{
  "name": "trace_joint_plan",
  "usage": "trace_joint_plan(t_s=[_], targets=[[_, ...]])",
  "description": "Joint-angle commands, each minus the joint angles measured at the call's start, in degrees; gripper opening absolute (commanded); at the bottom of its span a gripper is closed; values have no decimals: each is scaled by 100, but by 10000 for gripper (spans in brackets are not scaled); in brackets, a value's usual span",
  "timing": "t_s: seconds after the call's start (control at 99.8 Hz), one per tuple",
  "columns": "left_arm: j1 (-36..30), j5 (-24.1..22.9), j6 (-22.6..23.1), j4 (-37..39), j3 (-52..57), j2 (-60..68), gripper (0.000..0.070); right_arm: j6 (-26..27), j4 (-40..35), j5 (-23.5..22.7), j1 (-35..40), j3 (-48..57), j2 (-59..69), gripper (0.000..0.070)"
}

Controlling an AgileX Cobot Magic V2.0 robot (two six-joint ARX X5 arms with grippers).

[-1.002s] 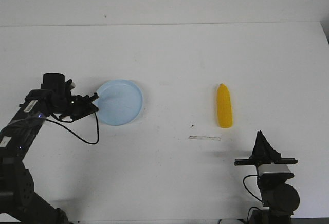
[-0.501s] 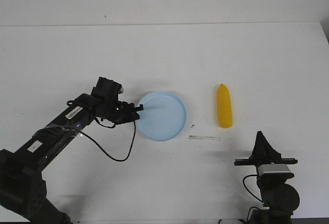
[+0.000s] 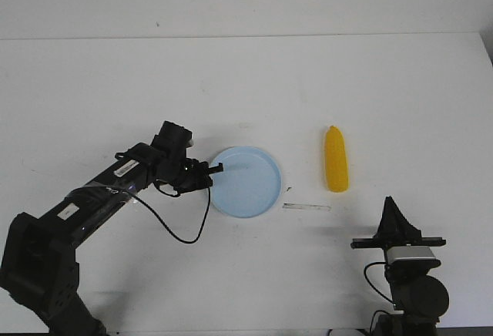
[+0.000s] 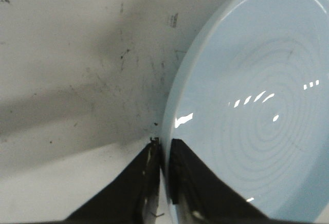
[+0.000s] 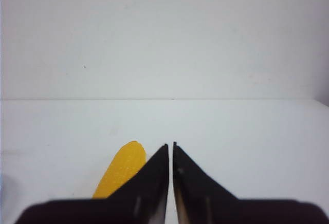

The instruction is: Place corn on plate with both arms

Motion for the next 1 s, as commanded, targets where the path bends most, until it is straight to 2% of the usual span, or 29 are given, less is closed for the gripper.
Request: trace_joint_plan(t_s=[0.0, 0.03, 0.23, 0.371, 0.451, 0.611, 0.711, 0.892, 0.992], targets=[[-26, 2, -50, -9, 87, 151, 190, -28, 50, -2, 15, -7, 9, 13], [-26, 2, -48, -13, 87, 151, 212, -28, 50, -2, 15, -7, 9, 13], [-26, -46, 4, -39, 87, 90, 211, -28, 50, -2, 15, -7, 9, 13], [-9, -105, 308, -39, 87, -195, 209, -28, 50, 0, 15, -7, 9, 13], [46, -374, 396, -46, 87, -433, 206, -28, 50, 0, 15, -7, 9, 13], [96, -1217, 428, 122, 59, -914, 205, -28, 50, 0, 15, -7, 9, 13], [170, -1394, 560, 752, -232, -1283, 205, -28, 50, -2, 15, -7, 9, 13], [356, -1392, 601, 2562, -1513, -2142, 190, -28, 50, -2, 15, -7, 9, 13], [568, -1394, 601, 3373, -2356, -2699, 91, -28, 50, -2, 15, -7, 9, 13]])
